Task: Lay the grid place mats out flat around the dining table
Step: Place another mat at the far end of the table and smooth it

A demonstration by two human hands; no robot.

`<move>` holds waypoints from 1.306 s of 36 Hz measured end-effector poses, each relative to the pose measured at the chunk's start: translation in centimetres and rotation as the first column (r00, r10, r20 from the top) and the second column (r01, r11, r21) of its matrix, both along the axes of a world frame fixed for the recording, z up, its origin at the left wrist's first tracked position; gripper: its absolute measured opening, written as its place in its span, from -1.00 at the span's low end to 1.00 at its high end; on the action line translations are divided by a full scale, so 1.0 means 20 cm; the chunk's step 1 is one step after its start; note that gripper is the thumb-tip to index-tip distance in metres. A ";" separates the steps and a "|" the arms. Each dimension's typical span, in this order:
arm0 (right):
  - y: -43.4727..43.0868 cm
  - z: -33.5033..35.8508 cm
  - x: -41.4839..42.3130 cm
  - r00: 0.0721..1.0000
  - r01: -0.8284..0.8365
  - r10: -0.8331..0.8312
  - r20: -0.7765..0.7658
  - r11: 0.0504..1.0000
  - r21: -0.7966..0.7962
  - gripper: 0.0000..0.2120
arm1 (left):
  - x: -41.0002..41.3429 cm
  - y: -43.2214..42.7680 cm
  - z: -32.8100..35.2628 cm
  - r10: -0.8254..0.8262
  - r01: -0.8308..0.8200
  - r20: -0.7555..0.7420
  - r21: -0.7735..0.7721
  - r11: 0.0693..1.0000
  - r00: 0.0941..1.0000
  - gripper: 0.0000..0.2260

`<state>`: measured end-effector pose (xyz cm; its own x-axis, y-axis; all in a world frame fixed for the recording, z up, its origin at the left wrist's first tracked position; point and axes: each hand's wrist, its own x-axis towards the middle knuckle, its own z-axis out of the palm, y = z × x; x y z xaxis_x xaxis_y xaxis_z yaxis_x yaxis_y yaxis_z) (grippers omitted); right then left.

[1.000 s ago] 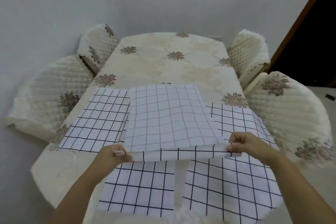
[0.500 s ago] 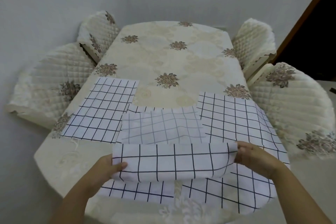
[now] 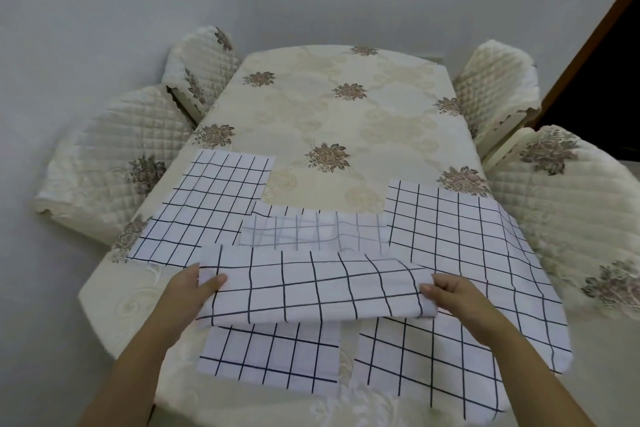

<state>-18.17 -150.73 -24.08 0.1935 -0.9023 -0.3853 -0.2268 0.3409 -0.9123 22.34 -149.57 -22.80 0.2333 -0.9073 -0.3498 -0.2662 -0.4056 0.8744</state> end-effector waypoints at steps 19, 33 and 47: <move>-0.04 -0.14 0.00 0.932 0.311 -0.280 -0.230 0.944 0.111 -0.62 | -0.10 0.19 -0.27 -0.034 0.150 -0.319 0.346 0.926 0.947 -0.89; 0.09 -0.11 -0.04 0.998 0.067 -0.063 -0.033 0.982 0.177 -0.16 | -0.23 0.12 -0.29 0.130 -0.118 -0.051 0.194 0.974 0.990 -0.85; 0.04 -0.14 -0.04 0.958 -0.008 0.041 -0.283 0.993 0.115 -0.70 | -0.15 0.14 -0.29 0.057 -0.077 0.188 0.098 0.992 0.981 -0.85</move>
